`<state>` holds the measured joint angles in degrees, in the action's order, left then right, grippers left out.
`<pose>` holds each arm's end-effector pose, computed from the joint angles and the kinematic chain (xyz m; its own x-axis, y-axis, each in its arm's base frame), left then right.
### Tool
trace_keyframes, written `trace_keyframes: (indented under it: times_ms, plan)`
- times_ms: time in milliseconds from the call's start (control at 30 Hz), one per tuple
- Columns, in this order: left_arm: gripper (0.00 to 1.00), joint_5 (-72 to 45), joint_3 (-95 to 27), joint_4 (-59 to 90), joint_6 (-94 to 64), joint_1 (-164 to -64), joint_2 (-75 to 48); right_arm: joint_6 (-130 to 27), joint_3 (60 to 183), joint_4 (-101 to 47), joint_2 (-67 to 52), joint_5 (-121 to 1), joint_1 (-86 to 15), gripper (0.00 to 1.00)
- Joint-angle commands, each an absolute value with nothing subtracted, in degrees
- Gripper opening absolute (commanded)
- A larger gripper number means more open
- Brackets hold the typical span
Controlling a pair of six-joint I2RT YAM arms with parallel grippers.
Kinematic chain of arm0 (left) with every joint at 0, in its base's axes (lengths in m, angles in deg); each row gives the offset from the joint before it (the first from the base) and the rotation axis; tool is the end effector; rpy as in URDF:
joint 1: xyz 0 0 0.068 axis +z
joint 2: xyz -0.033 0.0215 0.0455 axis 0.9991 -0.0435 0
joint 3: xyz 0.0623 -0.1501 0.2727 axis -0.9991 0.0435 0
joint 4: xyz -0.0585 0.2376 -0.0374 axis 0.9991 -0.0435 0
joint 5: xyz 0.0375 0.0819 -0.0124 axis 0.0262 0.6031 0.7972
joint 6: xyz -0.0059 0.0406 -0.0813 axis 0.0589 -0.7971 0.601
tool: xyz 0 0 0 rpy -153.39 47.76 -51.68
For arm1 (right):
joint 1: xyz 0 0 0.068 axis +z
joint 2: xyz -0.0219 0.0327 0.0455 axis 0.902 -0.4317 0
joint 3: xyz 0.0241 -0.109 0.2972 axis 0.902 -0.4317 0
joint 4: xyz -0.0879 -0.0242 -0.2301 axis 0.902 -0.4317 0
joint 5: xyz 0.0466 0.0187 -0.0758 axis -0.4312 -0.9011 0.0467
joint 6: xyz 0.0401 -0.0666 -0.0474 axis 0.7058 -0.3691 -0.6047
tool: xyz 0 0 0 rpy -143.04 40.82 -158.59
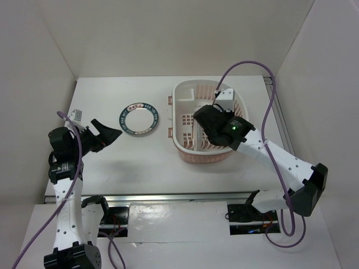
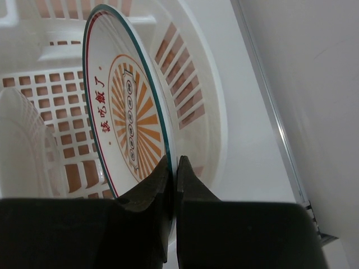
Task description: Load the plates into the dish rack
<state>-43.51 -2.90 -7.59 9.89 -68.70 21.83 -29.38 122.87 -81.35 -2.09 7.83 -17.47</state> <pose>0.1495 -0.0023 0.3289 -0.4358 -0.6377 -0.6352 0.0485 0.6880 -0.7240 0.2154 0.1265 0.3887 -0.4793 -0.1627 -0.8625 0.2634 0.9107 -0.3182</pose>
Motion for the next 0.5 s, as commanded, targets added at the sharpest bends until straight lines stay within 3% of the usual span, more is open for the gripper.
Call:
trace_keyframes:
  times_ms: [0,467]
  plan:
    - [1.00,-43.51,-3.35,-6.84,8.71,-68.88,21.99,-26.80,121.86,-76.34,-1.45,9.74,-17.85,0.00]
    - [1.00,-42.37,-3.35,-7.36,8.18,-68.88,21.99,-22.85,119.66,-76.86,-2.50,9.21,-15.74,0.00]
